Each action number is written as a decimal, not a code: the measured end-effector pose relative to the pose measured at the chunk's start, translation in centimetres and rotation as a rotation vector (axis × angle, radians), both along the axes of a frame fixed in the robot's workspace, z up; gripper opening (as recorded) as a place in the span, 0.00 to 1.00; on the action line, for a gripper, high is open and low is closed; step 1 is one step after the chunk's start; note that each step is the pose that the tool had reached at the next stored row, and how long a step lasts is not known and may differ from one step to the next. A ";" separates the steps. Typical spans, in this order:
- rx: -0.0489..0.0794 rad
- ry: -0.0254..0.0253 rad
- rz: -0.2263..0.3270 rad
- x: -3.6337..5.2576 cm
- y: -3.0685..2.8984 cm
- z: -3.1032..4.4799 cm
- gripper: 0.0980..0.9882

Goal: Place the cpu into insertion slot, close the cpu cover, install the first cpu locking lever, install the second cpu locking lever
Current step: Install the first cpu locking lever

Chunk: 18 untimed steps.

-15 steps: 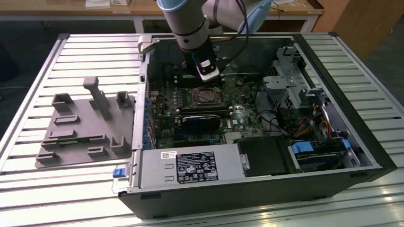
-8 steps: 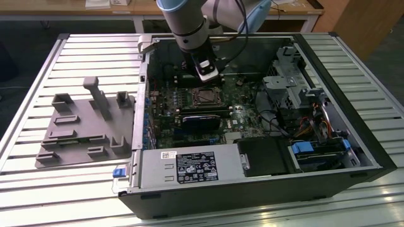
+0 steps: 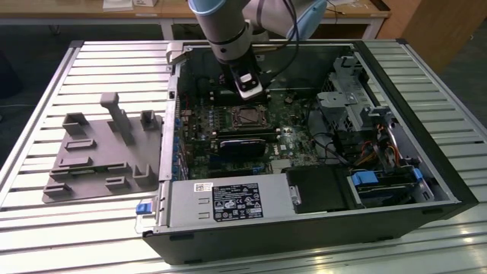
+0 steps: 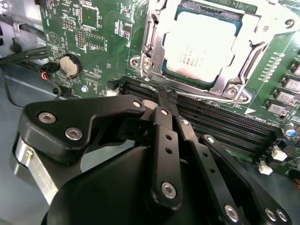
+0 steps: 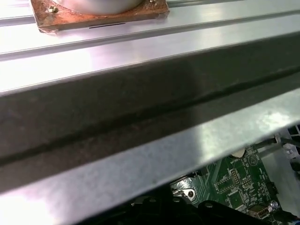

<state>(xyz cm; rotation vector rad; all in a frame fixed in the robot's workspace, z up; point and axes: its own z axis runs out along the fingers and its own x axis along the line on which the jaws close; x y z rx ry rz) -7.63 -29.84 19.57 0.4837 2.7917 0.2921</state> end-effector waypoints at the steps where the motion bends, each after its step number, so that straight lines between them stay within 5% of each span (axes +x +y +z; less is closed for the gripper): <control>1: 0.000 0.0000 -0.003 0.00 0.00 -0.03 0.00; 18: 0.000 0.0001 -0.076 0.00 0.00 -0.50 0.00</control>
